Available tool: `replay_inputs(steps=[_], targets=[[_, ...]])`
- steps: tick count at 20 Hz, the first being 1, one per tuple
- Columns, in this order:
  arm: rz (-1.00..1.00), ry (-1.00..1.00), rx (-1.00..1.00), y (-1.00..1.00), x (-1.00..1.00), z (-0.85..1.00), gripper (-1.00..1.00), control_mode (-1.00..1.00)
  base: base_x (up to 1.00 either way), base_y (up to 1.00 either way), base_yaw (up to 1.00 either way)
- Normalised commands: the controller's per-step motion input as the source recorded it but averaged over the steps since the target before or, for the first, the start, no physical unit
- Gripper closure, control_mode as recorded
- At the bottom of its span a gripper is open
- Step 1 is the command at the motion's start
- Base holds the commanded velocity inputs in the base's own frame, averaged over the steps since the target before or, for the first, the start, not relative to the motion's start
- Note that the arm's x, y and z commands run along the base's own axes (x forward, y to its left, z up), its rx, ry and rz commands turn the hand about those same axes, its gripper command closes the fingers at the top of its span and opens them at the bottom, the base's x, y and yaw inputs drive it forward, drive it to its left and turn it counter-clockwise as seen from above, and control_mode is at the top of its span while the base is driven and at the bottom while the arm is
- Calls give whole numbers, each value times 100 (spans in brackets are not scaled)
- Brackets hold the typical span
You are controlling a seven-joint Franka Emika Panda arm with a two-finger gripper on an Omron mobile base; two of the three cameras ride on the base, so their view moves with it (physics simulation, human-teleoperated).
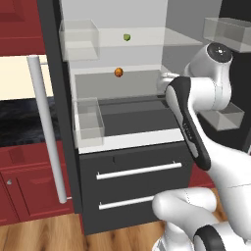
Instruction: Take the lemon wedge from the fridge and place it on the plate with fish on the dining counter.
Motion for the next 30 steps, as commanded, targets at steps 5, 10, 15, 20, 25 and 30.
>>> replay_inputs(steps=[5, 10, 15, 20, 25, 30], targets=[[0, 0, 0, 0, 0, 0, -100, 100, 65, 23, 0], [0, 0, 0, 0, 0, 0, -100, 100, 87, 6, -2], [0, 0, 0, 0, 0, 0, -100, 100, 41, 0, 0], [0, 0, 0, 0, 0, 0, -100, 100, 41, 3, 0], [0, 0, 0, 0, 0, 0, -100, 100, 11, 0, 3], [0, 0, 0, 0, 0, 0, -100, 100, 36, 8, 5]])
